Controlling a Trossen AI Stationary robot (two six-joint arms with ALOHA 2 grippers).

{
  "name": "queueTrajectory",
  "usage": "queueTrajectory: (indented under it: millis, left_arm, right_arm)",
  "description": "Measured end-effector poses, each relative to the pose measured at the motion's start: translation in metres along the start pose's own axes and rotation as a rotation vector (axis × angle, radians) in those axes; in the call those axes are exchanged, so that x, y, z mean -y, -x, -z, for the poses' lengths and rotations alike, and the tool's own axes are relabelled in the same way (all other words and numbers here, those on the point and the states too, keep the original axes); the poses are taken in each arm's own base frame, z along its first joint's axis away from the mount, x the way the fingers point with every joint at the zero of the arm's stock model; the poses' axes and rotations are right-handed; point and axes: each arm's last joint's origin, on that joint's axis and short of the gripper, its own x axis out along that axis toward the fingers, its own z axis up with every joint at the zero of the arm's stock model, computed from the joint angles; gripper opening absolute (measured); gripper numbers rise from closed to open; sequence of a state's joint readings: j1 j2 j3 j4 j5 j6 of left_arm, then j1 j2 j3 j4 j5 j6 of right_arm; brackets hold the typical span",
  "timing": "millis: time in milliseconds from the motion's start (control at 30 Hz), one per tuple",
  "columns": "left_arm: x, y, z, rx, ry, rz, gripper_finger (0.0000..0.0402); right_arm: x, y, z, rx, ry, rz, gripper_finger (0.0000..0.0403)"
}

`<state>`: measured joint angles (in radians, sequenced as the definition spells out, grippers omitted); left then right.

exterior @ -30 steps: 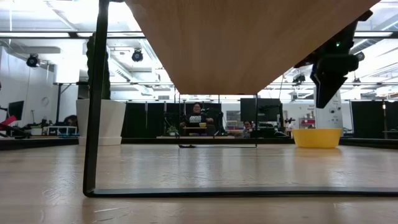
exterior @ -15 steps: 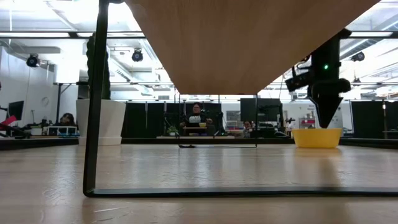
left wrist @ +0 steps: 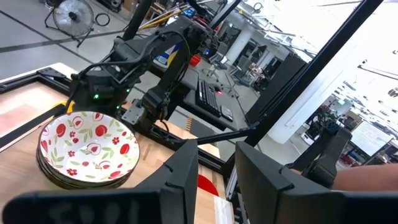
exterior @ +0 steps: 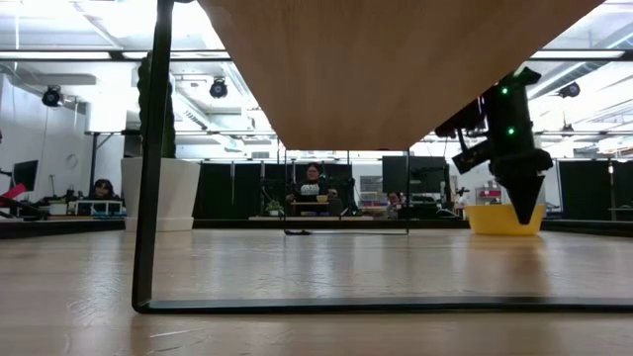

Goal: Pick & Place Mini bowls
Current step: Put the yellow bowl on the shelf

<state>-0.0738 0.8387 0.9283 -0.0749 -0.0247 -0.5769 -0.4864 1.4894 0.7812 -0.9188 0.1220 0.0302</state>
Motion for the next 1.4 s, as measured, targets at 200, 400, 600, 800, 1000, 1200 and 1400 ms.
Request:
queueTrajectory:
  millis: [200, 400, 600, 800, 1000, 1200, 1400]
  left_arm:
    - [0.000, 0.000, 0.000, 0.001, 0.000, 0.000, 0.0100]
    - [0.000, 0.000, 0.000, 0.000, 0.001, 0.000, 0.0100]
    - [0.000, 0.000, 0.000, 0.000, 0.002, 0.000, 0.0100]
    - [0.000, 0.000, 0.000, 0.000, 0.004, 0.001, 0.0100]
    - [0.000, 0.000, 0.000, -0.001, 0.018, 0.001, 0.0100]
    - [0.000, 0.000, 0.000, -0.001, 0.058, 0.001, 0.0100]
    - [0.000, 0.000, 0.000, -0.001, 0.119, 0.001, 0.0100]
  right_arm:
    - [-0.001, -0.004, -0.002, -0.019, 0.008, -0.026, 0.0022]
    - [0.001, 0.010, -0.003, -0.013, -0.040, -0.025, 0.0010]
    - [0.005, 0.044, 0.002, 0.030, -0.096, -0.028, 0.0009]
    - [0.009, 0.086, 0.014, 0.145, -0.089, -0.043, 0.0009]
    - [0.002, 0.128, 0.027, 0.294, -0.033, -0.123, 0.0009]
    - [-0.021, 0.165, 0.036, 0.404, 0.090, -0.159, 0.0008]
    - [-0.059, 0.192, 0.044, 0.475, 0.216, -0.227, 0.0008]
